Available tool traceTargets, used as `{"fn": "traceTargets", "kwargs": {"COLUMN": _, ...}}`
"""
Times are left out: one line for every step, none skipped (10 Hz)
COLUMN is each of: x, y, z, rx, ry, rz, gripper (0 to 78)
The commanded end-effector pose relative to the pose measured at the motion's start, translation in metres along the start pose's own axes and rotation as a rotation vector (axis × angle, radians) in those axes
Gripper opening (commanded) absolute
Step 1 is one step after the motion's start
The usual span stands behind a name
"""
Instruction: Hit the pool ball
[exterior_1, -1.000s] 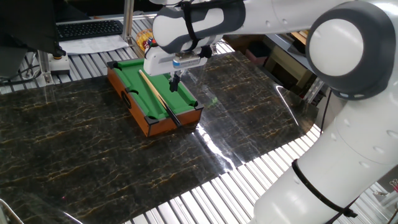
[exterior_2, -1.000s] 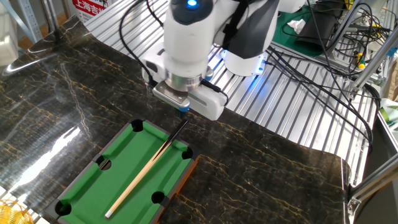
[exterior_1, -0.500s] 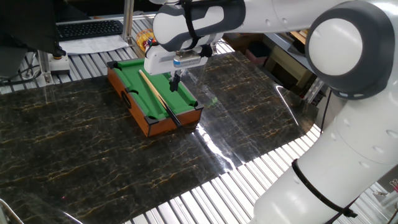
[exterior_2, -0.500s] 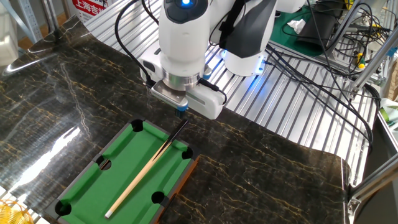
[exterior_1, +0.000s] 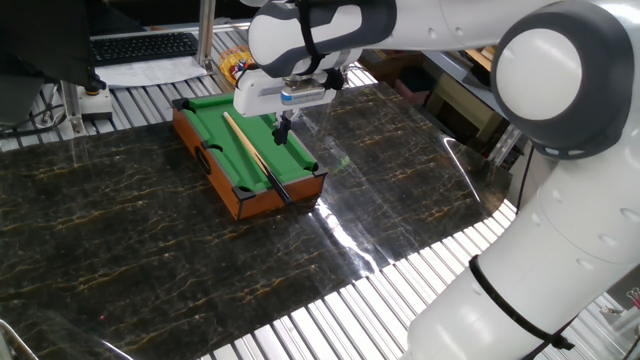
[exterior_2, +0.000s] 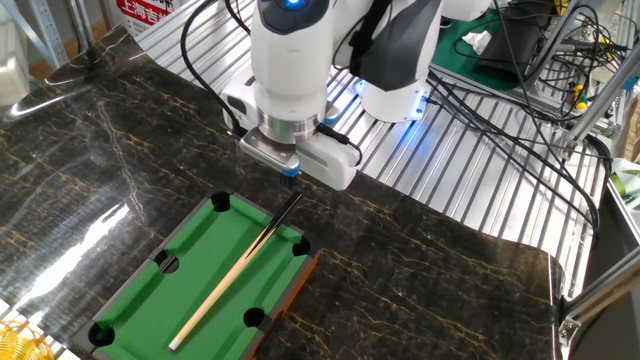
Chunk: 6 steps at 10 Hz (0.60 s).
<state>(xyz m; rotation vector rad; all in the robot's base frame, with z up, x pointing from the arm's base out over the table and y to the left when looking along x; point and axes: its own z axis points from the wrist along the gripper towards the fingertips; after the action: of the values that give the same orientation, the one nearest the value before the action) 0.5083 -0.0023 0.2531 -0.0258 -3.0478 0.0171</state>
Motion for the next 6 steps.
{"fn": "traceTargets", "kwargs": {"x": -0.0007, "y": 0.0, "z": -0.0013, "rx": 0.0, "ry": -0.011, "rz": 0.004, "gripper": 1.4}}
{"fn": "traceTargets", "kwargs": {"x": -0.0007, "y": 0.0, "z": -0.0013, "rx": -0.001, "ry": -0.011, "rz": 0.005, "gripper": 1.4}}
{"fn": "traceTargets", "kwargs": {"x": -0.0009, "y": 0.0002, "z": -0.001, "rx": -0.001, "ry": -0.011, "rz": 0.006, "gripper": 1.4}}
{"fn": "traceTargets", "kwargs": {"x": -0.0011, "y": 0.0004, "z": -0.0009, "rx": -0.001, "ry": -0.011, "rz": 0.006, "gripper": 1.4}}
{"fn": "traceTargets", "kwargs": {"x": -0.0012, "y": 0.0005, "z": -0.0007, "rx": -0.001, "ry": -0.014, "rz": 0.009, "gripper": 1.4}}
{"fn": "traceTargets", "kwargs": {"x": -0.0012, "y": 0.0005, "z": -0.0007, "rx": 0.001, "ry": -0.018, "rz": 0.013, "gripper": 1.4}}
